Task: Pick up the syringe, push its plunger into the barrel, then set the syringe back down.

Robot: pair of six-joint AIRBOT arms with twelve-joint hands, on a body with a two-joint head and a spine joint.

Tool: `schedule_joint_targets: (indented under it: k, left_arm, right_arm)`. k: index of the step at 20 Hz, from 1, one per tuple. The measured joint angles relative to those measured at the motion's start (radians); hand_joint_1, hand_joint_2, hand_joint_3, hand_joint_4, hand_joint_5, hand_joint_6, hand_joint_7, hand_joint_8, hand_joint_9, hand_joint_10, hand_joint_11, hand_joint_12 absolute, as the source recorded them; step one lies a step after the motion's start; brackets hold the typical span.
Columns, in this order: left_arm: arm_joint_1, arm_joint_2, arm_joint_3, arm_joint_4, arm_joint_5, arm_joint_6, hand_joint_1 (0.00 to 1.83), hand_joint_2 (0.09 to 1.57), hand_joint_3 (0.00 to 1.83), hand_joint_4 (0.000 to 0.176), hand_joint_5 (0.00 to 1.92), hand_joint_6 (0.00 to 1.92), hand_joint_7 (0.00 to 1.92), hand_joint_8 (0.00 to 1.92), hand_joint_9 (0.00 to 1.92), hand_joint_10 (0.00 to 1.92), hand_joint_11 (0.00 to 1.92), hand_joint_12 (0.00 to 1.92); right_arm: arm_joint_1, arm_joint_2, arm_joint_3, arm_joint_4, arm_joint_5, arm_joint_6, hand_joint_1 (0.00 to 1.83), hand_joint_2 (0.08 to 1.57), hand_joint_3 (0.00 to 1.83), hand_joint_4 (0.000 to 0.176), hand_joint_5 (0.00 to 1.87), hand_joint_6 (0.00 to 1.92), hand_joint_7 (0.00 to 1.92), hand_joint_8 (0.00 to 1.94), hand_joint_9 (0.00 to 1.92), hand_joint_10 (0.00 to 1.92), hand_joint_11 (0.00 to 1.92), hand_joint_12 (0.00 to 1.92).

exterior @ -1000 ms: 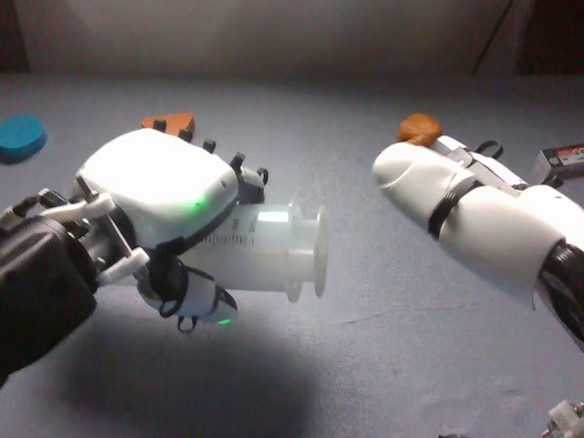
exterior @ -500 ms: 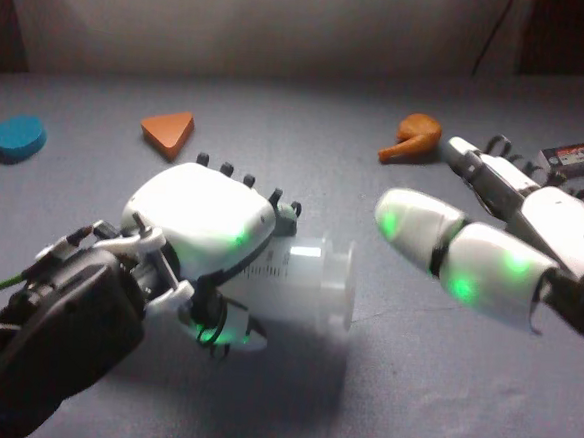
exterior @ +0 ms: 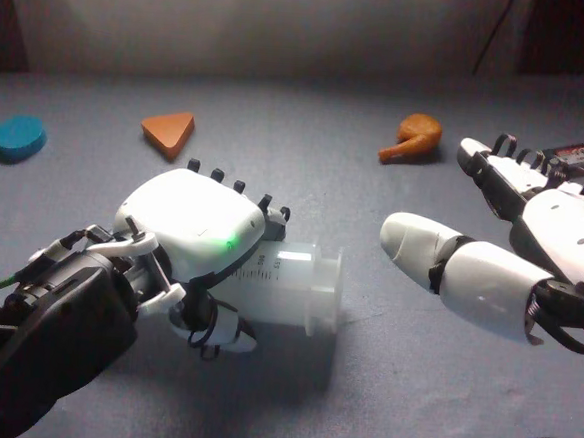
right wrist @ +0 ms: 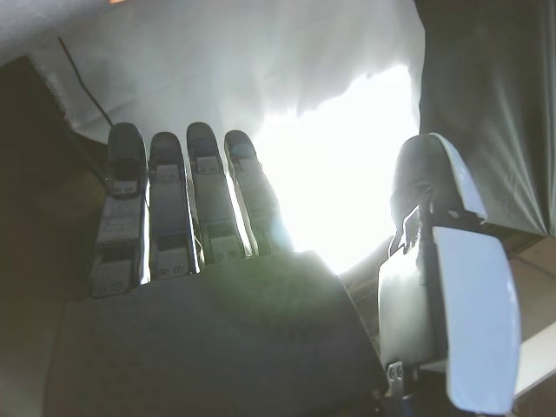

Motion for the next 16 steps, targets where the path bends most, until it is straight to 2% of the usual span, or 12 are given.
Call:
schedule_joint_targets:
  k: [2,3,4,5,6,7,9,12,16]
  left_arm:
    - [0.0,0.0,0.002,0.0,0.002,-0.003,1.37,1.12,0.0,0.0,0.95,0.91,0.98,1.0,0.87,1.25,0.78,1.11]
    - [0.0,0.0,0.002,0.0,0.002,-0.003,1.24,1.13,0.0,0.0,0.92,1.02,0.98,1.02,0.85,0.78,0.75,1.06]
    - [0.0,0.0,0.002,0.0,0.002,-0.004,1.21,1.14,0.0,0.009,0.89,1.09,0.99,1.01,0.9,0.45,0.74,0.97]
    - [0.0,0.0,0.002,0.0,0.002,-0.004,1.15,1.14,0.0,0.0,0.91,1.07,0.94,0.45,0.91,0.27,0.71,0.89]
    - [0.0,0.0,0.002,0.0,0.002,-0.004,1.08,1.1,0.0,0.0,0.8,0.44,0.93,0.19,0.88,0.16,0.65,0.84]
    - [0.0,0.0,0.002,-0.002,0.005,-0.007,1.01,1.08,0.0,0.0,0.79,0.15,0.89,0.07,0.84,0.08,0.59,0.78]
    - [0.0,-0.002,0.002,0.006,0.004,-0.001,0.8,1.07,0.0,0.0,0.7,0.01,0.78,0.0,0.73,0.01,0.43,0.72]
    - [-0.001,-0.002,0.002,0.003,0.002,0.004,0.62,1.03,0.0,0.0,0.6,0.0,0.63,0.0,0.56,0.0,0.3,0.67]
    - [-0.005,-0.002,0.002,-0.001,0.009,0.002,0.49,0.95,0.0,0.0,0.43,0.0,0.44,0.0,0.4,0.0,0.12,0.77]
  right_arm:
    - [-0.001,-0.002,0.0,0.0,0.005,0.0,0.0,1.09,0.0,0.001,0.04,0.0,0.11,0.0,0.08,0.0,0.0,0.51]
    - [-0.001,-0.003,0.0,0.0,0.005,-0.003,0.0,1.09,0.0,0.001,0.04,0.0,0.12,0.0,0.09,0.0,0.0,0.53]
    - [-0.001,-0.005,0.002,0.0,0.006,-0.004,0.0,1.09,0.0,0.0,0.05,0.0,0.13,0.0,0.1,0.0,0.0,0.55]
    - [-0.001,-0.005,0.005,0.0,0.008,-0.004,0.0,1.09,0.0,0.0,0.06,0.0,0.13,0.0,0.1,0.0,0.0,0.55]
    - [-0.001,-0.005,0.006,0.0,0.008,-0.005,0.0,1.09,0.0,0.0,0.06,0.0,0.12,0.0,0.1,0.0,0.0,0.55]
    - [-0.001,-0.005,0.006,0.0,0.012,-0.005,0.0,1.09,0.0,0.0,0.06,0.0,0.12,0.0,0.1,0.0,0.0,0.55]
    - [-0.001,-0.006,0.006,0.0,0.014,-0.005,0.0,1.09,0.0,0.0,0.06,0.0,0.11,0.0,0.08,0.0,0.0,0.53]
    - [-0.007,-0.008,0.006,-0.002,0.017,-0.007,0.0,1.09,0.0,0.001,0.05,0.0,0.12,0.0,0.08,0.0,0.0,0.53]
    - [-0.007,-0.011,0.008,0.0,0.018,-0.007,0.0,1.09,0.0,0.0,0.07,0.01,0.12,0.0,0.09,0.0,0.0,0.53]
